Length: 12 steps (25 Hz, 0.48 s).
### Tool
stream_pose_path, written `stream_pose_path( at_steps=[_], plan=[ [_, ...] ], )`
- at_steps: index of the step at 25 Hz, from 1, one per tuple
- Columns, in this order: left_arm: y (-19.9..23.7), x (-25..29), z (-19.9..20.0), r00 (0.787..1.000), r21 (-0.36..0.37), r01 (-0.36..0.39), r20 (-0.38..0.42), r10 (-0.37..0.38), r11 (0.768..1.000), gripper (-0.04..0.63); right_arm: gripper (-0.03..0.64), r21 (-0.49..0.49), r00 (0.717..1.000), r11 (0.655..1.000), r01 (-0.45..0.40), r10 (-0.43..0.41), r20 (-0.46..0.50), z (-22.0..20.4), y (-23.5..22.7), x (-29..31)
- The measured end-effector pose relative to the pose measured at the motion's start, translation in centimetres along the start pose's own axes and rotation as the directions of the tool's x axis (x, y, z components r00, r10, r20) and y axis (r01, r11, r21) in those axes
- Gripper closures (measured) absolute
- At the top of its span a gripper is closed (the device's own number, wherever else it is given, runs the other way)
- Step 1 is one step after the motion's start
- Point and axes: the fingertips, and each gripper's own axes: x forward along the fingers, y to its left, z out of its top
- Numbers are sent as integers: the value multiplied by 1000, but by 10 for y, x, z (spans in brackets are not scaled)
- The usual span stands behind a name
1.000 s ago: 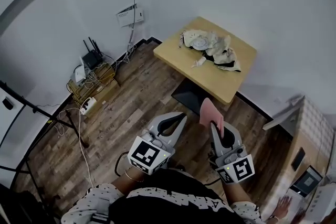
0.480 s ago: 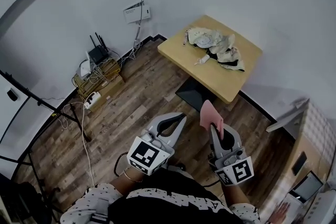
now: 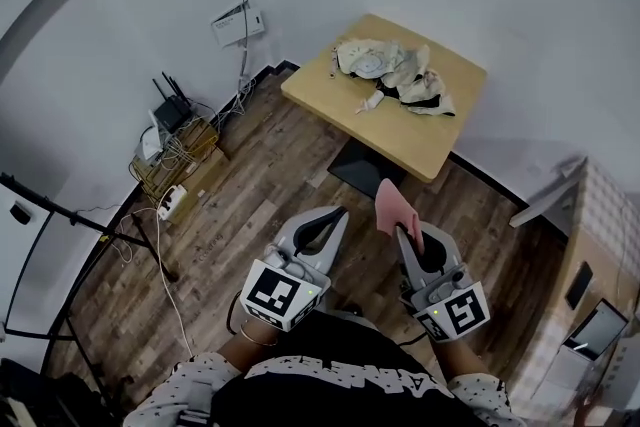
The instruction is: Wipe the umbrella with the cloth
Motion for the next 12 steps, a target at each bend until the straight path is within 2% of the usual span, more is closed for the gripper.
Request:
stream_pose_path(
  at_steps=[5, 12],
  plan=[
    [14, 26, 5, 999, -5, 46, 18, -46, 999, 601, 586, -15, 999, 999, 42, -42, -12, -2, -21, 16],
    [55, 55, 7, 996, -14, 82, 34, -81, 997, 601, 586, -38, 997, 996, 75, -76, -26, -7, -43, 61]
  ],
)
